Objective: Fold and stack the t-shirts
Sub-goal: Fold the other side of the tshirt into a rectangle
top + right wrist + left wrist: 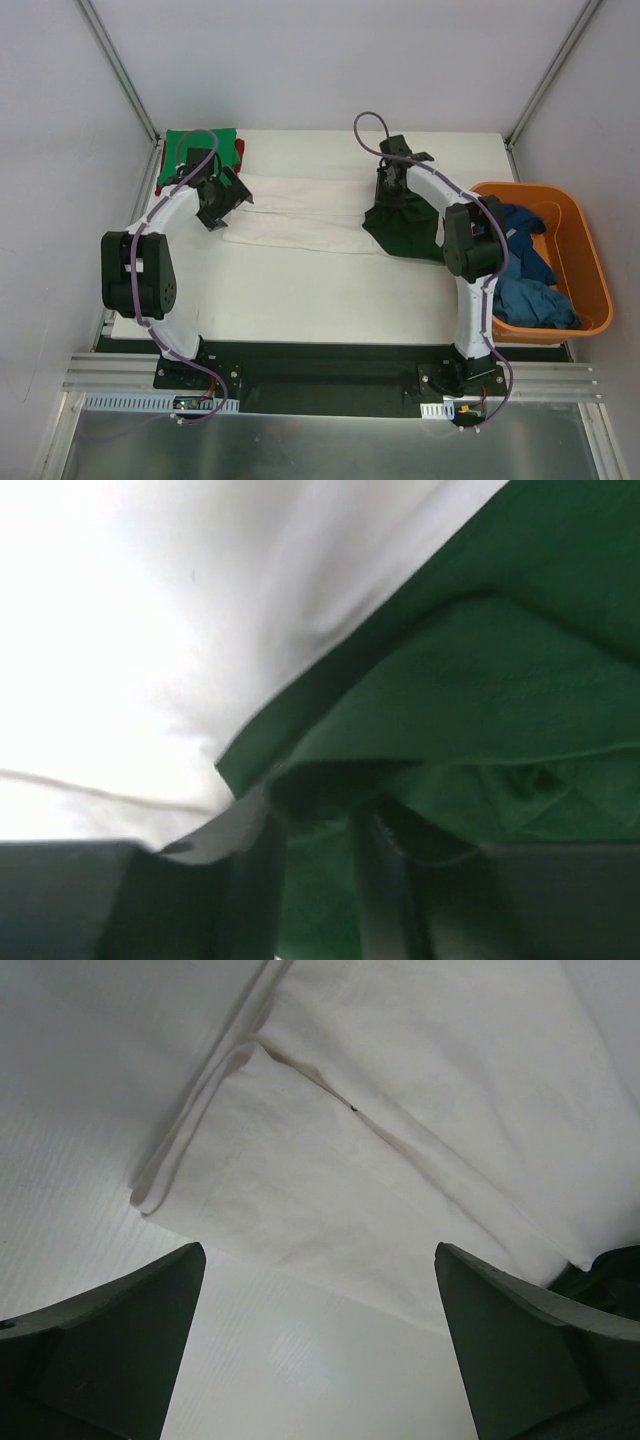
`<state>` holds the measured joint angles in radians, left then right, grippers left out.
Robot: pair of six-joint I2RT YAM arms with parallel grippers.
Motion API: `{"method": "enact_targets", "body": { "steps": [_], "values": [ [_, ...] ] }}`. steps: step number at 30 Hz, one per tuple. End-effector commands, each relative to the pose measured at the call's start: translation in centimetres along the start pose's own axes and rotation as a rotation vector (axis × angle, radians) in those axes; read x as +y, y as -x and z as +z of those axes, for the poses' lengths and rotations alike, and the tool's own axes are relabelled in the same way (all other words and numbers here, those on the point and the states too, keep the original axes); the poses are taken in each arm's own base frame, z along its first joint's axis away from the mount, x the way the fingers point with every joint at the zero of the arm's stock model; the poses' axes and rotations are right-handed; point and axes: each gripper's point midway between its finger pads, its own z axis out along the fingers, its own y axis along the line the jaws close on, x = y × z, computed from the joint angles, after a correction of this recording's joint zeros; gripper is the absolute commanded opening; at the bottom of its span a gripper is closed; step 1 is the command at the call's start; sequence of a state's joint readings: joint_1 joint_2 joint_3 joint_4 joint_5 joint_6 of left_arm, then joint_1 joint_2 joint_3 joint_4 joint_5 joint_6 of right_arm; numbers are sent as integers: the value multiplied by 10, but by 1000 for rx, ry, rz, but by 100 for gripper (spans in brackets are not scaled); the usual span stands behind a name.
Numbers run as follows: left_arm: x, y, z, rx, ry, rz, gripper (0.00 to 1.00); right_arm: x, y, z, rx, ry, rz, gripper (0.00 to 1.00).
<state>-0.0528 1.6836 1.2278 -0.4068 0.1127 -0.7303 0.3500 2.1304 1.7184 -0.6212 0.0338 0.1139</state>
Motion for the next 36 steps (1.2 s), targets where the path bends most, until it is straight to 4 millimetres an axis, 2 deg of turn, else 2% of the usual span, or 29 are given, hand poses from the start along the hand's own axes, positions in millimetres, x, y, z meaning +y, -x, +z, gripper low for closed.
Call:
{"method": "enact_targets", "body": {
  "steps": [1, 4, 5, 7, 9, 10, 12, 13, 14, 15, 18, 21, 22, 23, 24, 25, 26, 28, 29, 31, 32, 33, 36],
  "values": [
    [3, 0, 3, 3, 14, 27, 99, 0, 46, -7, -152, -51, 80, 27],
    [3, 1, 5, 5, 19, 28, 99, 5, 57, 0, -177, -40, 77, 16],
    [3, 0, 6, 9, 18, 29, 99, 10, 66, -1, -196, -23, 80, 15],
    [1, 1, 6, 9, 12, 30, 99, 15, 66, 10, -176, -4, 85, 15],
    [0, 2, 7, 9, 12, 31, 99, 26, 80, 9, -200, 33, 94, 15],
    [-1, 3, 7, 8, 9, 33, 99, 27, 81, 18, -193, 38, 100, 16],
    [-2, 3, 6, 8, 4, 36, 99, 36, 96, 16, -223, 65, 103, 24],
    [-3, 4, 6, 9, 1, 43, 99, 36, 97, 23, -218, 64, 101, 32],
    [-4, 3, 5, 10, -2, 44, 99, 38, 100, 23, -223, 67, 98, 48],
    [-5, 3, 5, 13, -8, 46, 99, 38, 103, 21, -229, 72, 90, 58],
    [-5, 1, 4, 20, -16, 55, 99, 37, 107, 4, -241, 74, 45, 73],
    [-7, -2, 4, 38, -29, 59, 99, 35, 96, -25, -230, 97, -29, 79],
    [-7, -3, 4, 40, -32, 64, 99, 33, 98, -48, -257, 109, -46, 79],
    [-8, -5, 5, 46, -35, 67, 99, 26, 83, -47, -226, 99, -66, 82],
    [-9, -6, 5, 46, -37, 72, 99, 22, 78, -53, -222, 97, -90, 83],
    [-10, -8, 5, 53, -39, 77, 99, 18, 79, -74, -250, 99, -117, 83],
    [-12, -10, 6, 55, -41, 83, 99, 17, 63, -73, -209, 121, -133, 84],
    [-14, -12, 6, 59, -44, 93, 99, 8, 53, -90, -198, 111, -163, 87],
    [-15, -15, 6, 63, -45, 98, 99, -1, 40, -87, -163, 84, -167, 87],
    [-16, -17, 7, 67, -46, 104, 99, -13, 24, -92, -113, 58, -182, 87],
    [-17, -18, 7, 71, -49, 108, 99, -25, 20, -92, -107, -1, -175, 87],
    [-20, -20, 7, 74, -55, 117, 99, -35, 8, -86, -72, -26, -173, 87],
    [-24, -24, 10, 91, -63, 131, 99, -53, -4, -80, -36, -54, -127, 85]
  ]
}}
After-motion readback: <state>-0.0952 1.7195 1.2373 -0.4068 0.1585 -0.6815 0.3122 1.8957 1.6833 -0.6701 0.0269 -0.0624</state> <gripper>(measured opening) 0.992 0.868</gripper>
